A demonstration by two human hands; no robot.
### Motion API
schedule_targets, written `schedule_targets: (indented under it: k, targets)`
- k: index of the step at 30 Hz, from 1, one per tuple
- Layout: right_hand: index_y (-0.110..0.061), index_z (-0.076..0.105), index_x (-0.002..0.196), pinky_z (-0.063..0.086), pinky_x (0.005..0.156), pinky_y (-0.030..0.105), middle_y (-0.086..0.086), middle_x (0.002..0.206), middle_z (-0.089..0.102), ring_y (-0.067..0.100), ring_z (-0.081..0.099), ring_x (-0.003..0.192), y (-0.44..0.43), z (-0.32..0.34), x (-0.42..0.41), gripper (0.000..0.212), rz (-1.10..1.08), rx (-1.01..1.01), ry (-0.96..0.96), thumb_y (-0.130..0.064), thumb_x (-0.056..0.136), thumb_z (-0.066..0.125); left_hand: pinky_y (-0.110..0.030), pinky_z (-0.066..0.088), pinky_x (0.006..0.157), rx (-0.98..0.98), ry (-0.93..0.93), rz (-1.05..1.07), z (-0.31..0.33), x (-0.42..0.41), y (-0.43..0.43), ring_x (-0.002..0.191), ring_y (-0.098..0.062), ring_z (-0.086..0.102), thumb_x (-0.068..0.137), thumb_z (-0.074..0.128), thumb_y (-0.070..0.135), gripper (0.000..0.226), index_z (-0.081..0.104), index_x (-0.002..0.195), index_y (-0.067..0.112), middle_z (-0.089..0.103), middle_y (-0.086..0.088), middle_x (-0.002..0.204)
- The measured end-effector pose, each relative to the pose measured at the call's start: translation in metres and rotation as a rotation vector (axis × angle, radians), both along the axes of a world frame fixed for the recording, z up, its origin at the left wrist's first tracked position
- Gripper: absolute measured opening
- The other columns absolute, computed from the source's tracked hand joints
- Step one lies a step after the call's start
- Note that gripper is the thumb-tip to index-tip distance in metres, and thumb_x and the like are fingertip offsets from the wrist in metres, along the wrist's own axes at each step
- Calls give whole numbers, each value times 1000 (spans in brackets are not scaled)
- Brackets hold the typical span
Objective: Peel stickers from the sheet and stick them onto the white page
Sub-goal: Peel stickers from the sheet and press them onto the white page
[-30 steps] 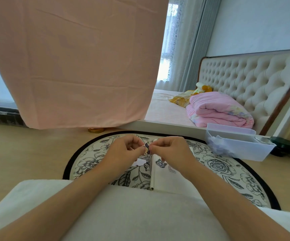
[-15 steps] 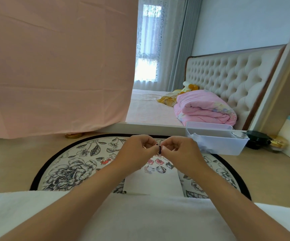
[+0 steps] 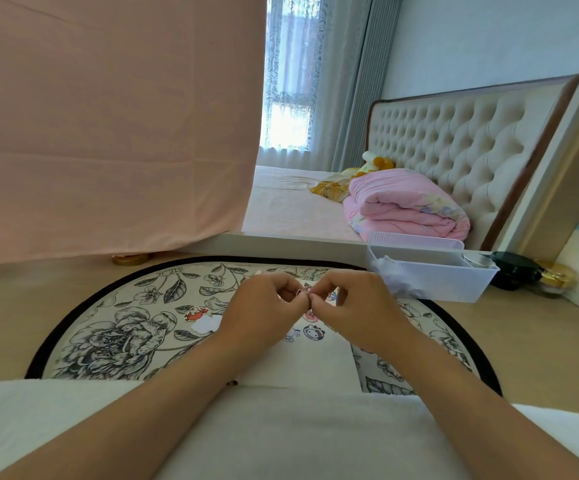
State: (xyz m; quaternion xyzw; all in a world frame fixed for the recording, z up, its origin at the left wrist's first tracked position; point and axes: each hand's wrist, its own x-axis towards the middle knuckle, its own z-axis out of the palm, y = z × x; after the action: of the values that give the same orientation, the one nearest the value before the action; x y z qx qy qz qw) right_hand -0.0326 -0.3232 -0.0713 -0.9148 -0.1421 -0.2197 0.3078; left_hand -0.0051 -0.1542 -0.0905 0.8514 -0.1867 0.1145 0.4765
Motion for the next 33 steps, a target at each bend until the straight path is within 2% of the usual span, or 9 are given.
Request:
schedule_targets:
  k: [4, 8, 12, 15, 19, 23, 26, 29, 33]
  targets:
    - [-13, 78, 79, 47, 49, 23, 7, 77, 74, 10, 54, 52, -3, 9, -1, 15, 102, 410, 339, -14, 92, 69, -16, 47, 55, -32, 13, -77, 0, 3, 7, 58, -2, 59, 88, 71, 28, 13, 73, 75, 29, 71, 10, 69]
    - [-11, 79, 86, 43, 47, 17, 9, 80, 76, 9, 54, 52, -3, 9, -5, 9, 116, 472, 382, -10, 90, 71, -17, 48, 56, -84, 36, -93, 1, 3, 7, 59, -3, 60, 88, 72, 27, 11, 75, 77, 26, 73, 6, 71]
    - [-22, 79, 76, 56, 54, 31, -2, 71, 75, 11, 61, 56, -1, 5, -2, 14, -6, 308, 225, -13, 85, 71, -21, 49, 59, -144, 83, -115, 3, 1, 6, 58, -4, 59, 88, 73, 25, 10, 76, 80, 22, 74, 3, 72]
    - [-29, 76, 74, 44, 54, 13, -15, 67, 71, -2, 60, 58, 3, 2, -4, 9, -77, 101, 59, -24, 82, 73, -30, 56, 69, -158, 94, -123, 2, 0, 6, 68, -15, 69, 87, 73, 22, 7, 77, 81, 20, 75, 3, 73]
    - [-29, 76, 77, 41, 54, 10, -20, 71, 70, -5, 57, 58, 2, -4, -4, 5, -139, -161, -254, -31, 81, 75, -40, 60, 78, -157, 117, -98, 0, 1, 3, 77, -19, 73, 86, 74, 22, 6, 77, 81, 21, 76, 4, 74]
    - [-26, 73, 72, 42, 52, 10, -19, 69, 68, -3, 54, 56, 2, -6, -3, 10, -81, -224, -411, -29, 81, 75, -36, 57, 65, -154, 96, -62, 0, 2, 3, 66, -16, 69, 87, 70, 18, 11, 75, 78, 23, 74, 3, 72]
    - [-28, 75, 73, 42, 53, 12, -22, 63, 65, 1, 55, 53, 6, 0, -6, 10, -4, 40, -154, -26, 82, 78, -25, 47, 53, -191, 105, -78, 2, 3, 6, 54, -5, 55, 88, 67, 15, 12, 72, 79, 22, 68, 7, 65]
    - [-23, 78, 74, 53, 53, 26, -5, 71, 74, 8, 59, 53, 7, 9, -5, 11, 47, 406, 157, -18, 83, 80, -22, 47, 56, -199, 98, -128, 2, 6, 9, 61, -6, 56, 90, 68, 18, 12, 72, 80, 24, 67, 11, 66]
    - [-13, 80, 84, 44, 47, 15, 3, 76, 76, 8, 55, 50, 3, 12, -5, 4, 60, 523, 341, -16, 82, 82, -19, 46, 57, -181, 63, -165, 1, 7, 12, 64, -6, 58, 91, 69, 18, 11, 72, 82, 24, 67, 14, 67]
